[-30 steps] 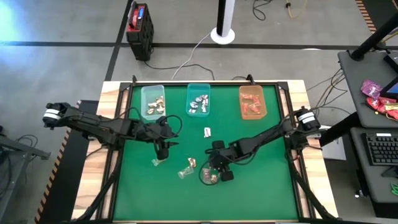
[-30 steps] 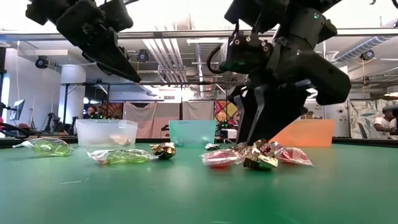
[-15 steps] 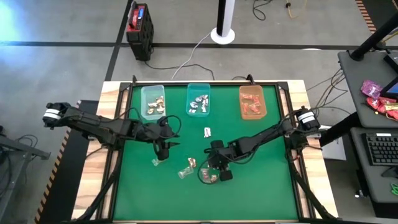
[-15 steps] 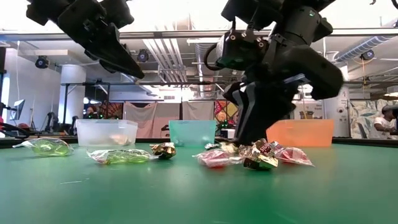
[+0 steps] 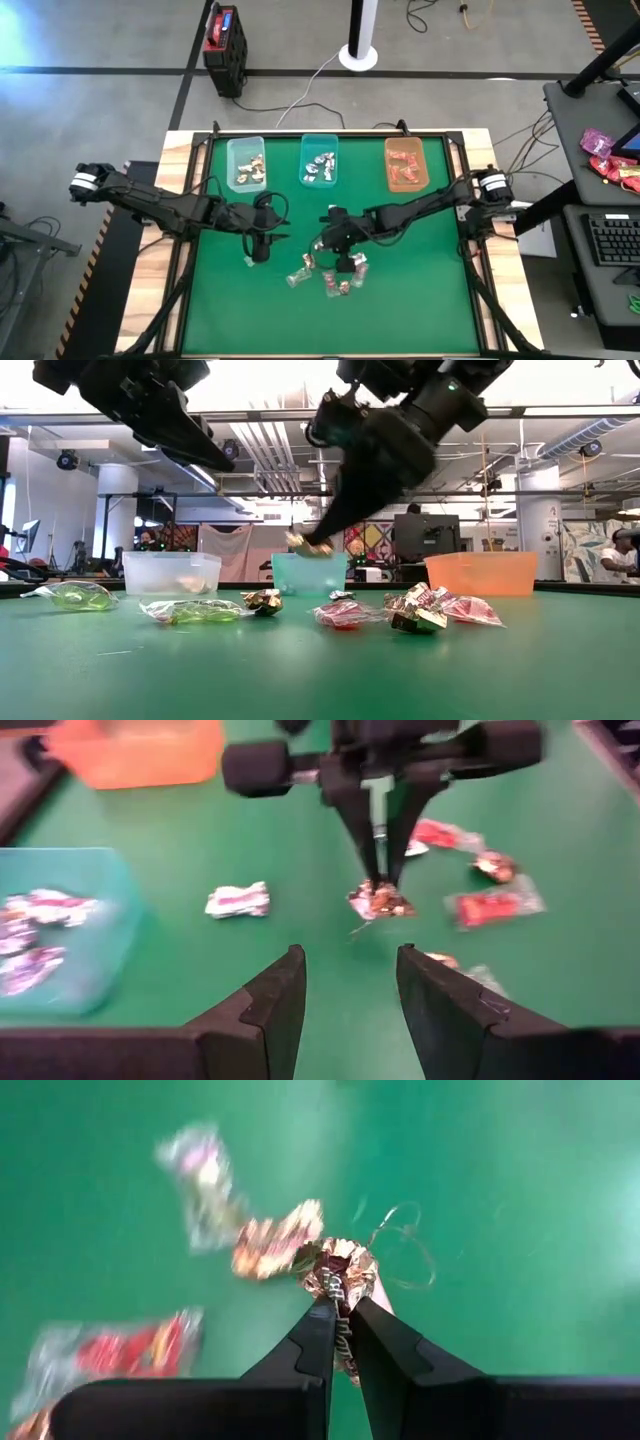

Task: Sort candy by brand, put in halloween buckets
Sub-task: Put the gold wrap candy into the white bin

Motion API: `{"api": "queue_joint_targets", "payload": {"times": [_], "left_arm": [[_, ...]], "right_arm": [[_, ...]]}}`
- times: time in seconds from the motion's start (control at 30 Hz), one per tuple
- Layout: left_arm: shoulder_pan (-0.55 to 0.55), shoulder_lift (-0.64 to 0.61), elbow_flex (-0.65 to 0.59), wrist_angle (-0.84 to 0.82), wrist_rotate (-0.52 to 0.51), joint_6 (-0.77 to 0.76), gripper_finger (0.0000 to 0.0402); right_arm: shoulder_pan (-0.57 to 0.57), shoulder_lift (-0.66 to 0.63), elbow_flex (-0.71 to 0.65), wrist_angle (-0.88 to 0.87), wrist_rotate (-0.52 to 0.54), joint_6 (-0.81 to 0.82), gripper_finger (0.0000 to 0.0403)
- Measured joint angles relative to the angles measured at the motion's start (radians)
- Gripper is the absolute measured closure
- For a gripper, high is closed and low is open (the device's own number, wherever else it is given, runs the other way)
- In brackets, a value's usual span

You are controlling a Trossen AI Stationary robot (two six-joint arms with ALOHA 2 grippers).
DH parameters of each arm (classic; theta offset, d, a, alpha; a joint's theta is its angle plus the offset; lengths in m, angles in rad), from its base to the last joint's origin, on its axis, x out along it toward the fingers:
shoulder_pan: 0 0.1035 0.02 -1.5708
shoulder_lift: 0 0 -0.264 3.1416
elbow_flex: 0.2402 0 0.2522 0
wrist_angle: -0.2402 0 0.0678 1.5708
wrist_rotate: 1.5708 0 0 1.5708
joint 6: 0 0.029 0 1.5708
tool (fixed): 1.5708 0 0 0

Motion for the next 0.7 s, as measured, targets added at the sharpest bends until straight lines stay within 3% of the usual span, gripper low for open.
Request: {"api": "queue_joint_targets", "payload": {"times": [0.1, 0.33, 0.47, 0.7], "left_arm": [[0.0, -0.025, 0.009, -0.038, -0.064, 0.012, 0.026], [0.0, -0.1, 0.012, -0.039, -0.092, 0.129, 0.026], [0.007, -0.118, -0.03, 0.035, -0.12, 0.162, 0.026], [0.011, -0.109, -0.084, 0.24, -0.299, 0.189, 0.026]], "right_arm": [[-0.023, -0.023, 0.0, 0.074, 0.057, -0.028, 0.0374], [-0.049, -0.041, 0.0, 0.3, 0.375, -0.285, 0.0374], [-0.063, -0.041, 0.0, 0.443, 0.39, -0.394, 0.0374], [-0.072, -0.04, 0.0, 0.525, 0.39, -0.485, 0.0374]]}}
